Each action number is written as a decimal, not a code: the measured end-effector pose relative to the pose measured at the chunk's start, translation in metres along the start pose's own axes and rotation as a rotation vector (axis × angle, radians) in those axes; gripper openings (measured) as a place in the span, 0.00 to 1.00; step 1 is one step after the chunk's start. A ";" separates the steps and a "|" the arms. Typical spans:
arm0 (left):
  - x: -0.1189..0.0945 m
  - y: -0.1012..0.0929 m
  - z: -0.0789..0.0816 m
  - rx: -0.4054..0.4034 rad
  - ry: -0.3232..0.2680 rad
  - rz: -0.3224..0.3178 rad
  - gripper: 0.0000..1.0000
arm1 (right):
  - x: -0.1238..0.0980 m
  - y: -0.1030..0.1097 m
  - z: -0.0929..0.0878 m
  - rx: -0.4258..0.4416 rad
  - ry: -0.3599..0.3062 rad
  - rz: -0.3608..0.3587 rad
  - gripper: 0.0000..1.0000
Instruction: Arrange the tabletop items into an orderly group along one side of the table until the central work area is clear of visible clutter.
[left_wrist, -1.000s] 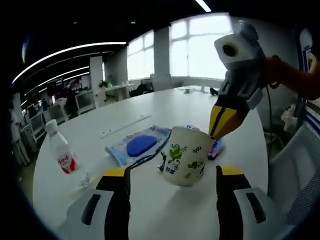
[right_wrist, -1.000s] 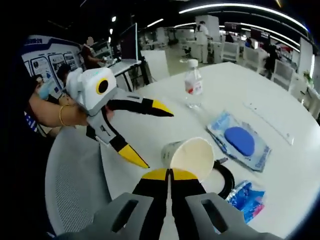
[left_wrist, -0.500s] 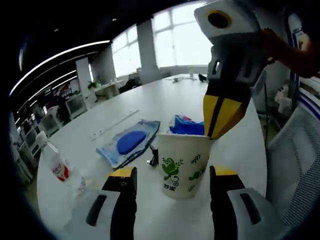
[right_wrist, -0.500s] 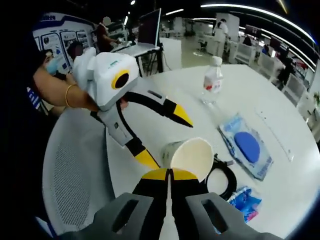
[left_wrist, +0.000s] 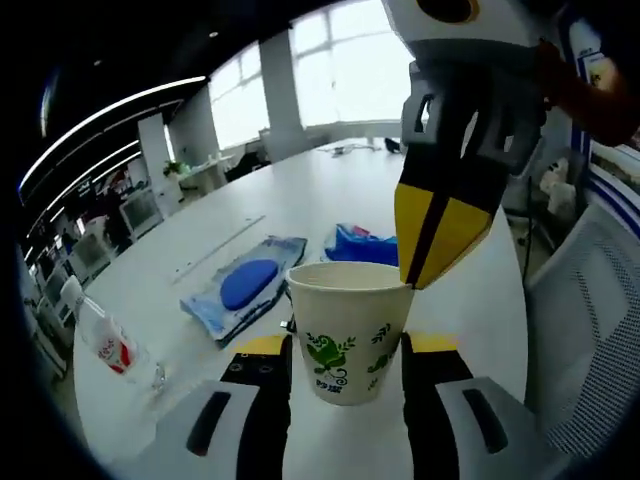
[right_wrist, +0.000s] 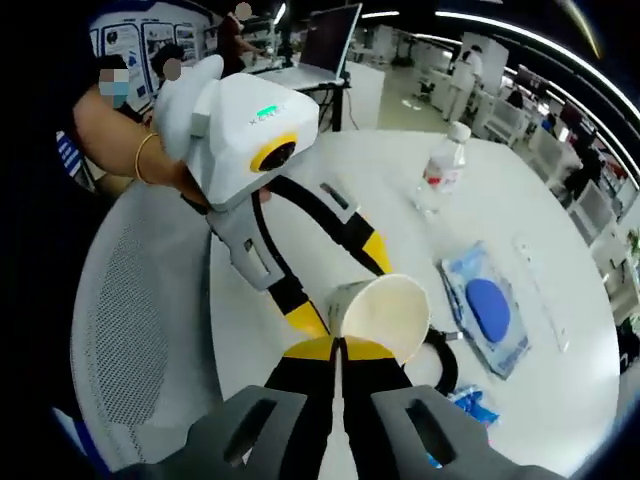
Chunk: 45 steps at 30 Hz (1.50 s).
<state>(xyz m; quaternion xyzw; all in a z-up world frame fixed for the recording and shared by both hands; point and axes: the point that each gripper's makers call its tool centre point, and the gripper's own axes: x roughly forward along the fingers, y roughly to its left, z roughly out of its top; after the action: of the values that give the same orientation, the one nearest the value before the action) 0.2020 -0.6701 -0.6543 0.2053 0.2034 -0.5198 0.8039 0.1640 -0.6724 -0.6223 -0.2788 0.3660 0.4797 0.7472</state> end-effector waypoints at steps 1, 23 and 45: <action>0.000 0.000 0.000 0.012 0.003 0.001 0.39 | 0.000 0.001 0.001 -0.004 -0.001 0.006 0.00; 0.001 0.003 0.001 -0.058 -0.038 0.001 0.37 | 0.001 -0.006 0.009 0.109 -0.066 0.020 0.00; 0.002 0.020 -0.004 -0.151 -0.078 0.063 0.37 | -0.009 -0.051 0.010 0.436 -0.274 -0.145 0.53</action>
<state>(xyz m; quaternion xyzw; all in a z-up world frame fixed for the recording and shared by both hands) 0.2207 -0.6617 -0.6559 0.1302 0.2041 -0.4849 0.8404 0.2108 -0.6889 -0.6063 -0.0694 0.3352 0.3681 0.8645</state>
